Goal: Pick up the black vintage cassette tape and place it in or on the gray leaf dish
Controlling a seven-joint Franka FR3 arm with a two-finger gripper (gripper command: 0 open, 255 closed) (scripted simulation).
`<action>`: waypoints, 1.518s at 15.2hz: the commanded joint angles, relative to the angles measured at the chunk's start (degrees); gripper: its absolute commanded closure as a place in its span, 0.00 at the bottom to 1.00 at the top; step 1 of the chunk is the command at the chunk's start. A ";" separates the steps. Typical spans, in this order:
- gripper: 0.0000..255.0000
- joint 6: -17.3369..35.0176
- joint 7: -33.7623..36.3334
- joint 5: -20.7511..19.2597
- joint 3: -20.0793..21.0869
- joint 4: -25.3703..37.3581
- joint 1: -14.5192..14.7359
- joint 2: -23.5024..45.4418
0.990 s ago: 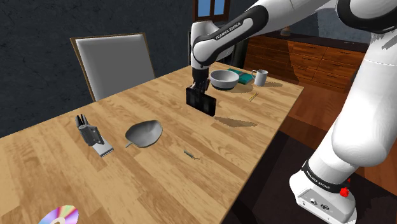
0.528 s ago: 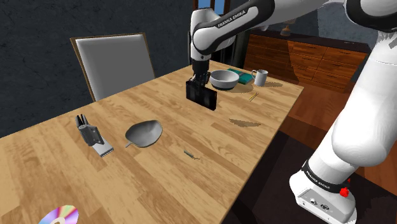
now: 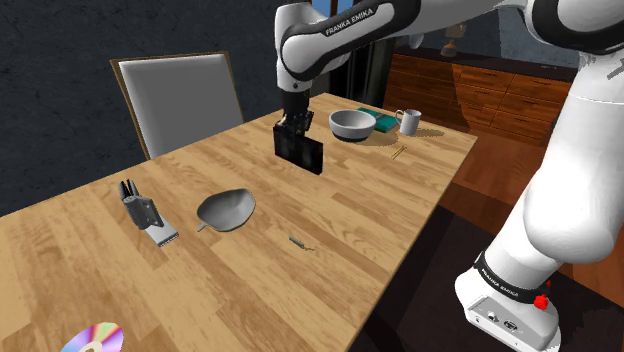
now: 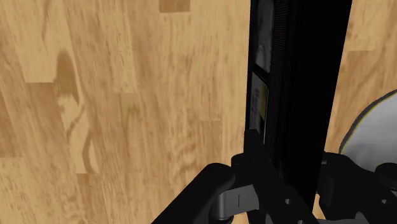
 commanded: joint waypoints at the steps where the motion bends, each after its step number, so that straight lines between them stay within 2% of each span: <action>1: 1.00 -1.11 2.61 -0.46 0.93 2.92 1.51 1.84; 10: 1.00 -7.52 13.14 -3.32 3.87 20.44 9.12 13.26; 14: 1.00 -11.92 17.11 -4.85 4.50 31.65 13.15 20.22; 17: 1.00 -16.47 19.62 -6.06 4.65 42.77 16.62 26.85; 23: 1.00 -12.79 19.83 -6.14 4.54 39.32 16.46 27.10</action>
